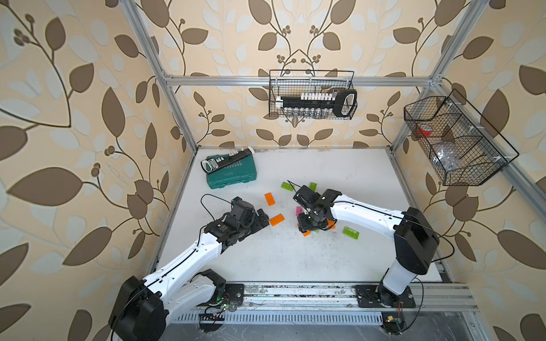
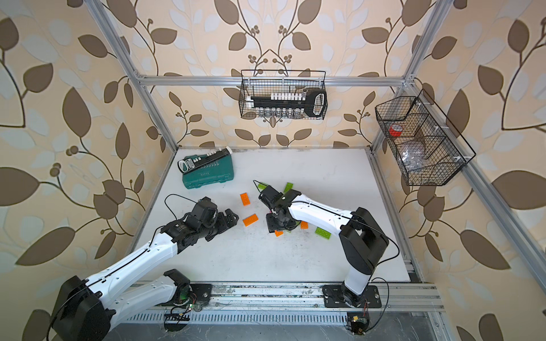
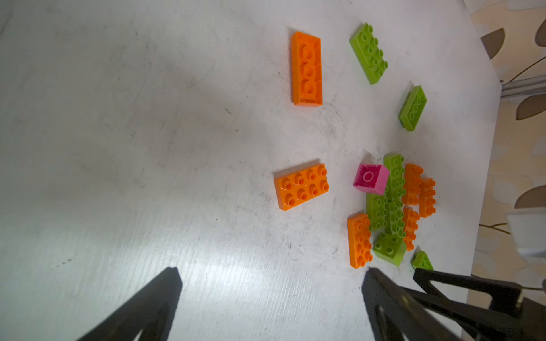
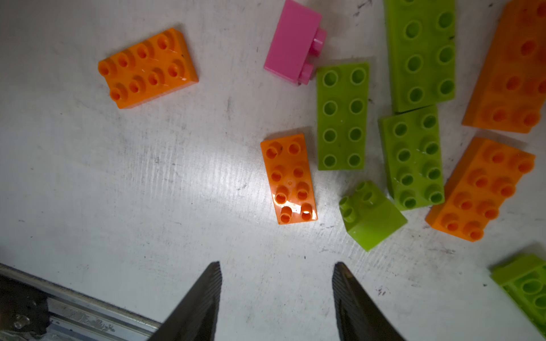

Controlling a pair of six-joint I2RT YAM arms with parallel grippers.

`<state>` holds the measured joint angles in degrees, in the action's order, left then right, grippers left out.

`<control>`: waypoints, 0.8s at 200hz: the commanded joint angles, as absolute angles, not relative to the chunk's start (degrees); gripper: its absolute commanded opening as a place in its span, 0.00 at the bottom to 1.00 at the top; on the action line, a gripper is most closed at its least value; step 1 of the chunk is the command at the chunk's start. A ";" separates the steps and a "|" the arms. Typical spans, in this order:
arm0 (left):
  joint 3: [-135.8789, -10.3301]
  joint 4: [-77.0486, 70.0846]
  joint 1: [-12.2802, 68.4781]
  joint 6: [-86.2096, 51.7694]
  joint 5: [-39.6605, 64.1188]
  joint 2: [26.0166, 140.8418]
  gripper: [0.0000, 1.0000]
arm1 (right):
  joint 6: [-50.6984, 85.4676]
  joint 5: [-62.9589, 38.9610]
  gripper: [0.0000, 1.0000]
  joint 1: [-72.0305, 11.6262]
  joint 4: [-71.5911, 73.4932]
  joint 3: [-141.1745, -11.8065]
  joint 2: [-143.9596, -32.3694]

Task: Assemble a small pinwheel with lego
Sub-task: Move the lego brick at the center of the board.

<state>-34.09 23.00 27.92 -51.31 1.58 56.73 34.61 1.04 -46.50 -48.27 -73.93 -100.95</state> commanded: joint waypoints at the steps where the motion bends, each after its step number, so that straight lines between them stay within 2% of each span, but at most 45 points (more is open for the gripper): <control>1: -33.63 24.69 26.74 -50.47 3.67 56.07 0.99 | 33.41 1.53 0.57 -46.77 -50.44 -77.59 -104.73; 72: -33.93 25.23 26.28 -49.75 3.69 57.30 0.99 | 31.65 2.15 0.55 -45.90 -51.85 -81.19 -112.04; 160: -34.16 24.70 26.28 -49.39 3.95 59.05 0.99 | 31.37 -1.34 0.48 -44.40 -50.53 -80.61 -114.92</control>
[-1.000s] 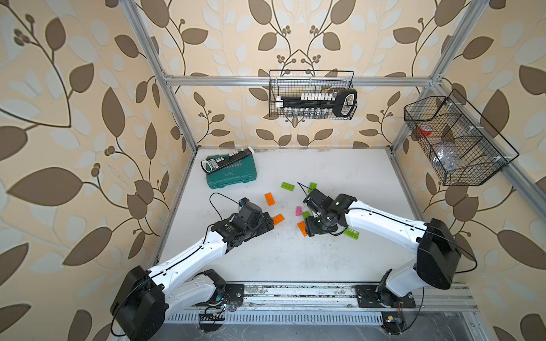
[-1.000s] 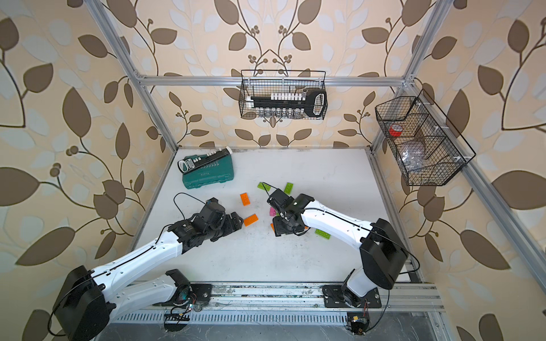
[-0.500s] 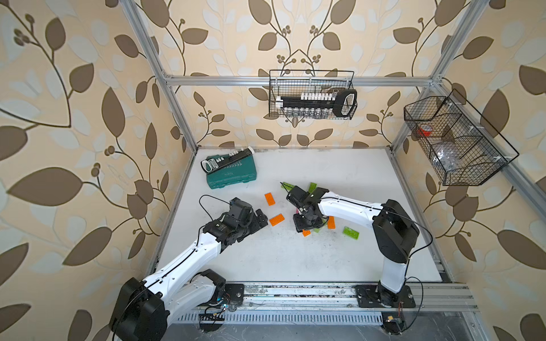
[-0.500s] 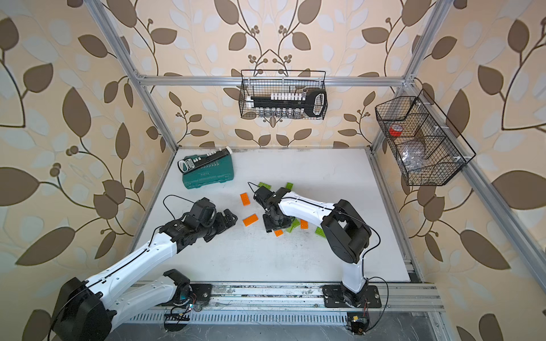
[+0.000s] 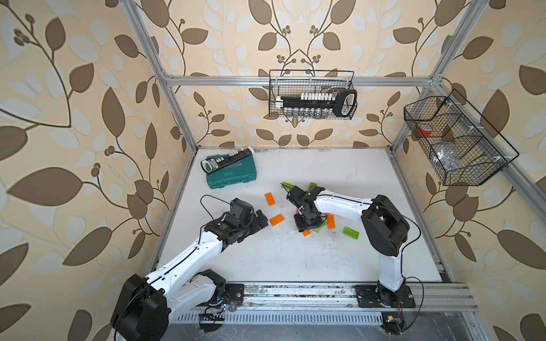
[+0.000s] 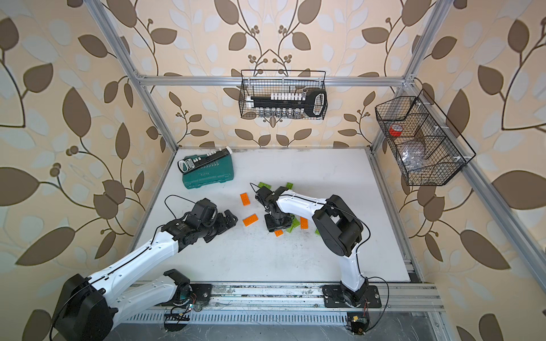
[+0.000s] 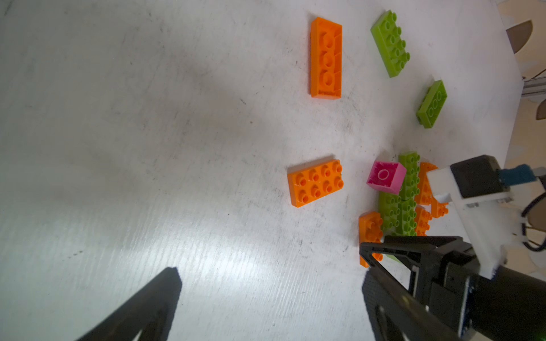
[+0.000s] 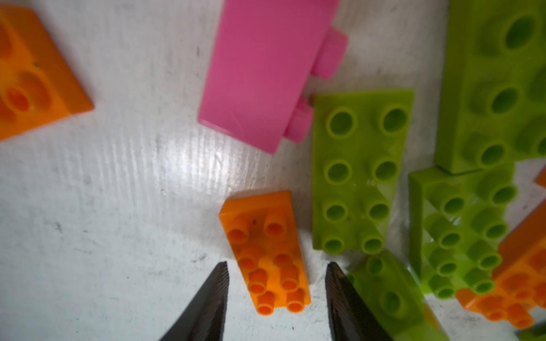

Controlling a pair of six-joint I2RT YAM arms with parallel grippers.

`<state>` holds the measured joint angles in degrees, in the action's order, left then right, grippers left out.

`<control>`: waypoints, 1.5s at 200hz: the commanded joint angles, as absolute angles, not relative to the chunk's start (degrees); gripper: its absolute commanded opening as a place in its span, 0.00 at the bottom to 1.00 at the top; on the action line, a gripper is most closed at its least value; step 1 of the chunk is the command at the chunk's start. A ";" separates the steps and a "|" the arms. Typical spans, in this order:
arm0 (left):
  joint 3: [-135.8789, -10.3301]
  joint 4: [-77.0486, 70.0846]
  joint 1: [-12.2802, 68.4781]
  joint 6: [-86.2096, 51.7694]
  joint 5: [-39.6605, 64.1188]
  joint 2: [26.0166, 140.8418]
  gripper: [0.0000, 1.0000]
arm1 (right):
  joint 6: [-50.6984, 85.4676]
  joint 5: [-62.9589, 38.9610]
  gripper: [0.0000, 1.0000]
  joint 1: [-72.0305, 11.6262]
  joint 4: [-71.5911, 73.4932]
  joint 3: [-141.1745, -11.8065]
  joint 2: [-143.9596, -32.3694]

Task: Assemble a small pinwheel with lego
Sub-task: Move the lego brick at the center of the board.

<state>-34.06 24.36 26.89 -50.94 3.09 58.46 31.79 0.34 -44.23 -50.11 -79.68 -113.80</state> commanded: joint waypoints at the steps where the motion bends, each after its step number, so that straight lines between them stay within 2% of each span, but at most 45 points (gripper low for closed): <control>1: -34.17 24.74 26.28 -49.39 3.95 59.06 0.99 | 31.37 -1.38 0.48 -44.44 -50.53 -80.61 -114.94; 62: -34.12 23.91 26.28 -49.39 4.47 60.44 0.99 | 31.98 0.00 0.43 -45.44 -51.14 -80.37 -116.01; 166: -36.07 25.42 26.53 -45.62 3.87 61.97 0.99 | 37.04 1.36 0.27 -48.69 -49.95 -76.98 -114.12; 239: -33.57 26.08 38.57 -51.80 -2.54 61.09 0.99 | 48.23 2.17 0.23 -54.94 -46.97 -68.92 -107.60; 300: -31.74 26.98 39.73 -53.05 -2.99 59.73 0.99 | 54.69 2.23 0.22 -60.02 -46.18 -64.84 -104.86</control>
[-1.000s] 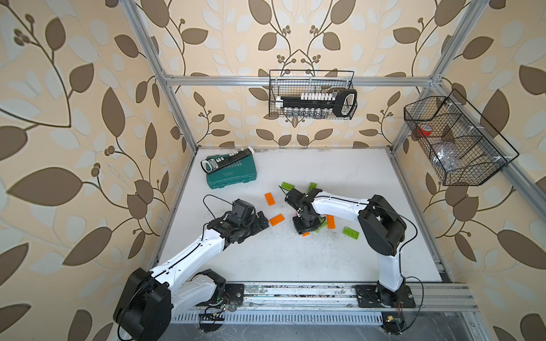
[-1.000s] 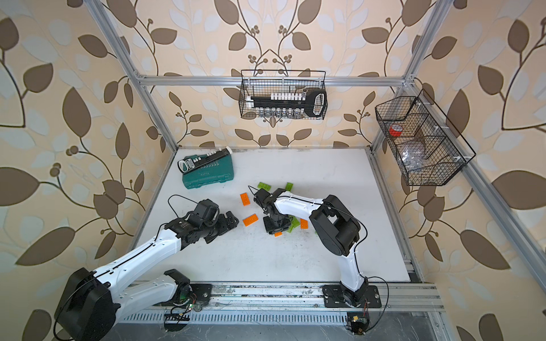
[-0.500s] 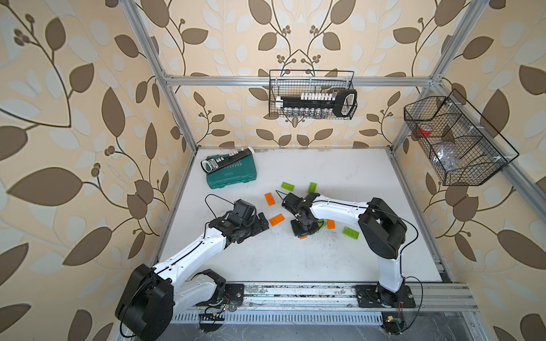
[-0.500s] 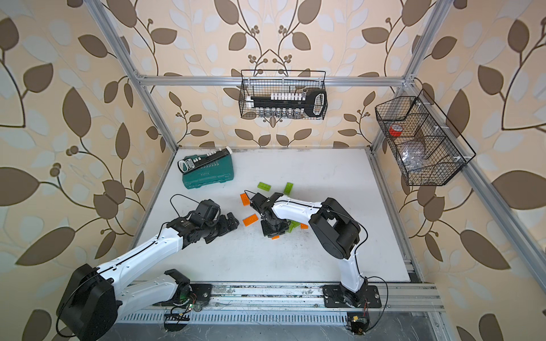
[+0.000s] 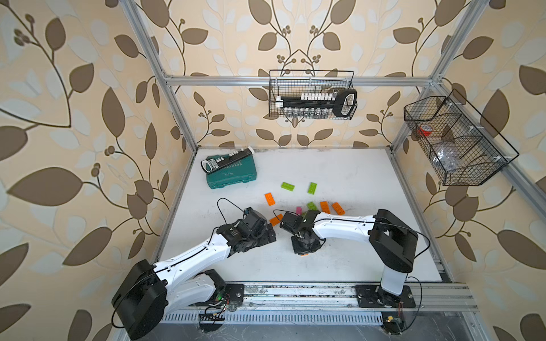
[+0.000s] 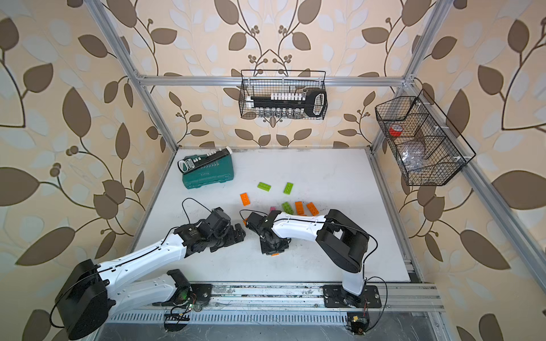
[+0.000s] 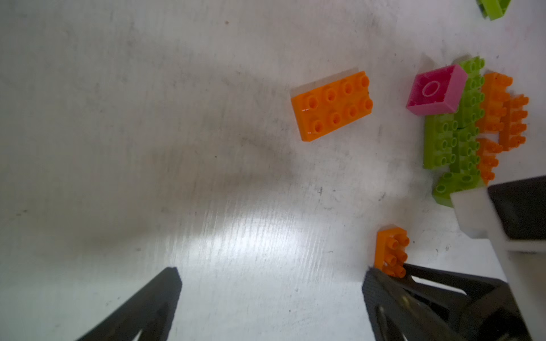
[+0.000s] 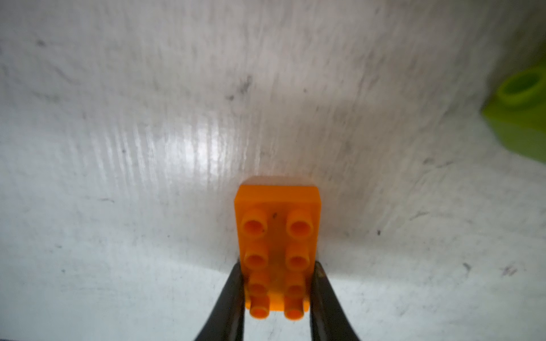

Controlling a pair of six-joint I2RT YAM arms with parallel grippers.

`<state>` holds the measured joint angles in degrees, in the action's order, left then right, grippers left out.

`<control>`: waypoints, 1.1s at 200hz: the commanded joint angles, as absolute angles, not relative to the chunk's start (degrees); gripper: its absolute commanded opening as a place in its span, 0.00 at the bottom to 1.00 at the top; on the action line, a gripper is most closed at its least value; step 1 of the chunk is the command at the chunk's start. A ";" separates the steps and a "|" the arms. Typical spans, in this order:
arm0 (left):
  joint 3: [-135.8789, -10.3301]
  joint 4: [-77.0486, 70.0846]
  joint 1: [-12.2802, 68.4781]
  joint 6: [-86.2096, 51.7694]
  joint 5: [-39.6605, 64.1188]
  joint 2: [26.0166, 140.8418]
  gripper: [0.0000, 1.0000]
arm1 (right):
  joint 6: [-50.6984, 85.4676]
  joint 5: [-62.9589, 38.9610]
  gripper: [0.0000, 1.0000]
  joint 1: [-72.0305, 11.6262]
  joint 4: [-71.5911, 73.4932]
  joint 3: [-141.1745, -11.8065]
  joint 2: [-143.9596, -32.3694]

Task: Assemble a small pinwheel with lego
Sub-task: Move the lego brick at the center of the board, then pick up the lego brick from the center of the board.

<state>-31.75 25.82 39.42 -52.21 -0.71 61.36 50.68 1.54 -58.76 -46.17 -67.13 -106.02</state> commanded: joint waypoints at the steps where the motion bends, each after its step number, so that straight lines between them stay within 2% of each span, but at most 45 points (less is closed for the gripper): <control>1: -31.74 27.03 39.73 -53.03 -2.99 59.70 0.99 | 54.81 2.17 0.22 -60.03 -46.12 -64.81 -104.86; 30: -31.79 27.39 39.73 -51.98 -2.87 59.41 0.99 | 54.14 2.57 0.38 -60.11 -45.41 -64.82 -102.49; 50: -33.63 28.50 39.64 -50.32 -4.27 59.88 0.99 | 51.90 4.71 0.55 -59.62 -46.60 -66.60 -99.83; 66: -36.14 29.78 39.26 -49.40 -5.57 61.47 0.99 | 50.74 6.36 0.60 -58.39 -47.04 -67.14 -97.09; 95: -39.10 27.07 36.54 -45.29 -2.10 64.46 0.99 | 47.14 6.02 0.61 -52.51 -45.80 -66.52 -93.74; 130: -42.64 23.44 31.66 -42.33 4.43 68.53 0.99 | 42.74 2.89 0.57 -45.09 -46.63 -70.75 -95.68; 159: -44.92 22.15 27.94 -40.77 7.48 71.20 0.99 | 41.31 4.64 0.56 -44.87 -49.38 -76.75 -100.89; 195: -44.85 21.98 23.70 -40.47 9.24 71.24 0.99 | 43.32 2.13 0.52 -45.43 -49.77 -81.61 -105.66; 220: -42.69 20.99 19.31 -41.37 12.48 69.88 0.99 | 49.36 3.34 0.57 -48.39 -50.29 -85.24 -109.17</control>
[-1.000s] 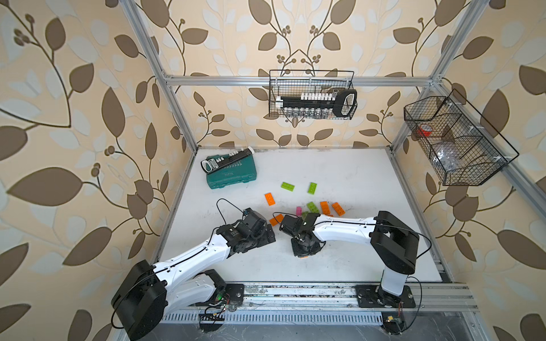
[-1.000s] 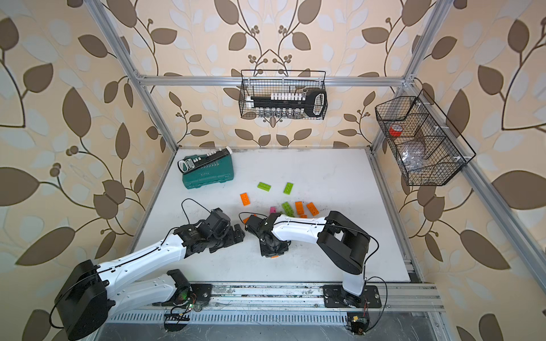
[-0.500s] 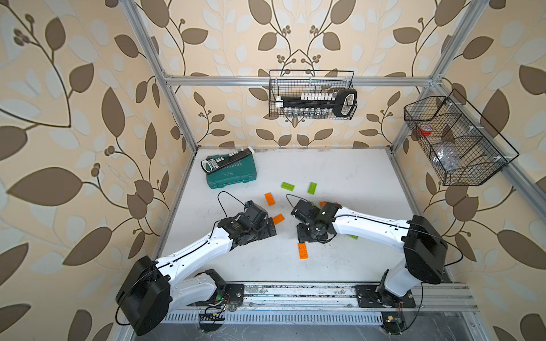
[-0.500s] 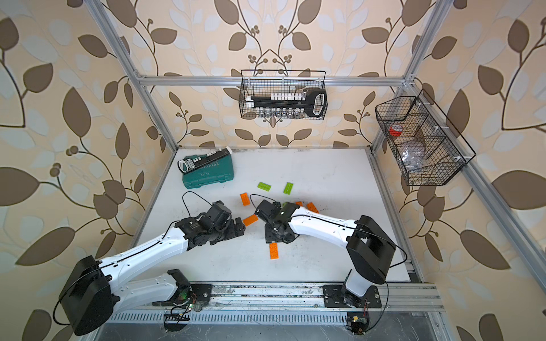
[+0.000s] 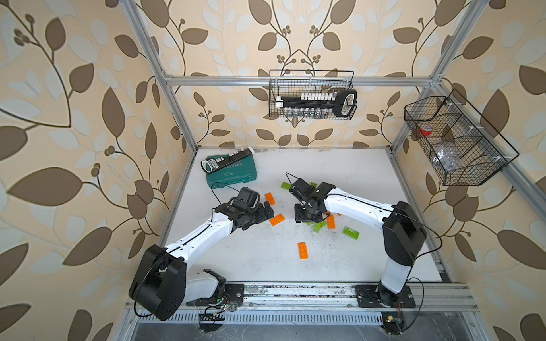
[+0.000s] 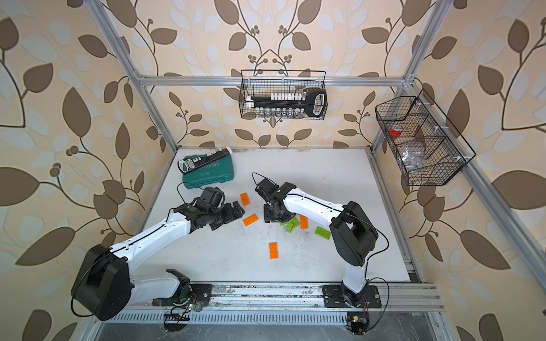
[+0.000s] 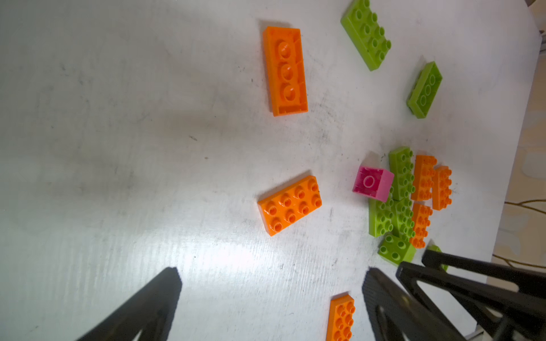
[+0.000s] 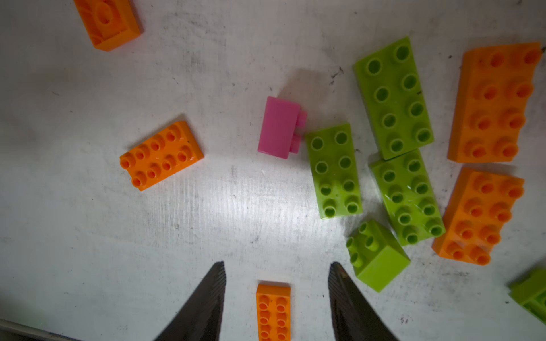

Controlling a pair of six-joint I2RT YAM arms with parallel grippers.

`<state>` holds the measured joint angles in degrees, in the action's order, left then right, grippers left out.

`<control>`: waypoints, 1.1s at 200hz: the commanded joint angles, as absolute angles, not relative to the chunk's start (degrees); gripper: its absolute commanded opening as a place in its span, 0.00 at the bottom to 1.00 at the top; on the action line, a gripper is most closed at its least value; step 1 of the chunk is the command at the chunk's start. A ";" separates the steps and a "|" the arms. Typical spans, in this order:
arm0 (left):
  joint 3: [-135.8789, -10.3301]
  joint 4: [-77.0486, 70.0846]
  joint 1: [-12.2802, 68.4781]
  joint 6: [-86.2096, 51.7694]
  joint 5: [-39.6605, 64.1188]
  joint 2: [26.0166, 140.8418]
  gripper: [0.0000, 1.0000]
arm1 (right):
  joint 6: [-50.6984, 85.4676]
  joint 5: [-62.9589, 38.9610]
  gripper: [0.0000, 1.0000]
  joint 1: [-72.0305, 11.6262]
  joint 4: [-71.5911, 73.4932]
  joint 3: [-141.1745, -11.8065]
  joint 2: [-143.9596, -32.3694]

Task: Assemble a small pinwheel with lego
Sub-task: Pick up the lego brick from the center of the board.

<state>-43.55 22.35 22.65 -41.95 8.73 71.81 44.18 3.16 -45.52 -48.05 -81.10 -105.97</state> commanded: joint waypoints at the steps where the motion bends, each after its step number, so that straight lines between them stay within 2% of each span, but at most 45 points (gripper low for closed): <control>1: -42.61 21.04 19.19 -41.38 12.53 69.79 0.99 | 49.42 3.43 0.57 -48.45 -50.37 -85.38 -109.38; 15: -42.23 21.84 17.39 -41.85 13.03 68.64 0.99 | 55.17 4.19 0.58 -49.90 -51.15 -88.17 -112.13; 36: -41.38 23.22 13.02 -43.18 14.59 66.40 0.99 | 61.40 5.78 0.68 -51.22 -51.06 -91.13 -115.70; 62: -40.61 24.44 5.79 -43.34 18.45 63.54 0.99 | 66.38 8.62 0.74 -52.18 -52.68 -95.99 -119.48; 85: -41.64 26.53 3.25 -42.15 19.70 62.41 0.99 | 69.52 9.40 0.79 -52.42 -52.43 -98.55 -120.97; 121: -42.61 27.89 2.75 -40.90 19.77 62.23 0.99 | 71.78 8.35 0.80 -52.65 -51.59 -101.84 -123.86; 220: -42.72 28.15 0.64 -39.83 20.93 62.65 0.99 | 72.73 8.80 0.69 -52.69 -56.02 -111.42 -133.04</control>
